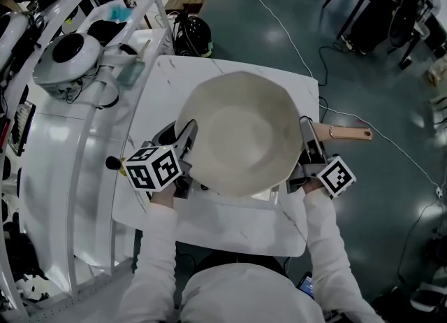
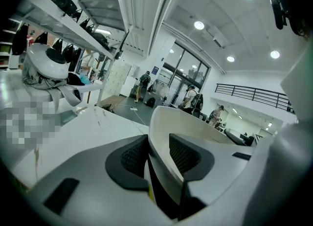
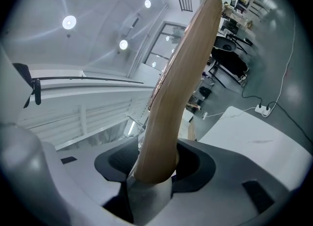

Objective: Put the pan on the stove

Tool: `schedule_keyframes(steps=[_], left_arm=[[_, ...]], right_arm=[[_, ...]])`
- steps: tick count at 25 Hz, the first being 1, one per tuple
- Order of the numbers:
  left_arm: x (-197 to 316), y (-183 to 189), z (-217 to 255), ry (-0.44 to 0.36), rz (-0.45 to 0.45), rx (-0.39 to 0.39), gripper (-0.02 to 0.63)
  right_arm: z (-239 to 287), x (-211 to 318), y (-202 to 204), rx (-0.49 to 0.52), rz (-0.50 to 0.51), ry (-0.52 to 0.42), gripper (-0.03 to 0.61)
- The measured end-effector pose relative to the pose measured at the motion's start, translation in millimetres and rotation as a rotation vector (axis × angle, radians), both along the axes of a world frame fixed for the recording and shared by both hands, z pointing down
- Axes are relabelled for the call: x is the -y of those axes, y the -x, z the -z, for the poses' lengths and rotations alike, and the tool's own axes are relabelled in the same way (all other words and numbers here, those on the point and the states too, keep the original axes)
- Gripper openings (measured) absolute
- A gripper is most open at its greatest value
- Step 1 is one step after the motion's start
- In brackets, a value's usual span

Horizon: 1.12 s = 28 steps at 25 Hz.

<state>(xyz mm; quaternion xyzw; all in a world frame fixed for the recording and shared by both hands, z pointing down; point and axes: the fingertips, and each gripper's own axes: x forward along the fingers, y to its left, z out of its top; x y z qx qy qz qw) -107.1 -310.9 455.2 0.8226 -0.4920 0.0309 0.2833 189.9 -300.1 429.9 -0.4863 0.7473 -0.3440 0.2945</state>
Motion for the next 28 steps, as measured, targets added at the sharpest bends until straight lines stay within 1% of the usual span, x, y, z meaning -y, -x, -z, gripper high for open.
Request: schedule_keyframes(steps=[3,20,24,28], left_arm=[[0,-2,-5,0.002,0.002,0.011,0.137],[2,-10,-4,0.027,0.009,-0.025,0.147],[2,-9,-3,0.017,0.011,-0.018,0.147],[3,-9,-2,0.013,0.017,-0.015,0.147]], right_arm=[[-4,1,-2,0.010,0.002,-0.001,0.224],[-15,2,-12,0.104,0.003,0.007,0.227],[-14,2,-11,0.110,0.013,0.008,0.227],[-15,3,-10,0.087,0.032,0.026,0.229]])
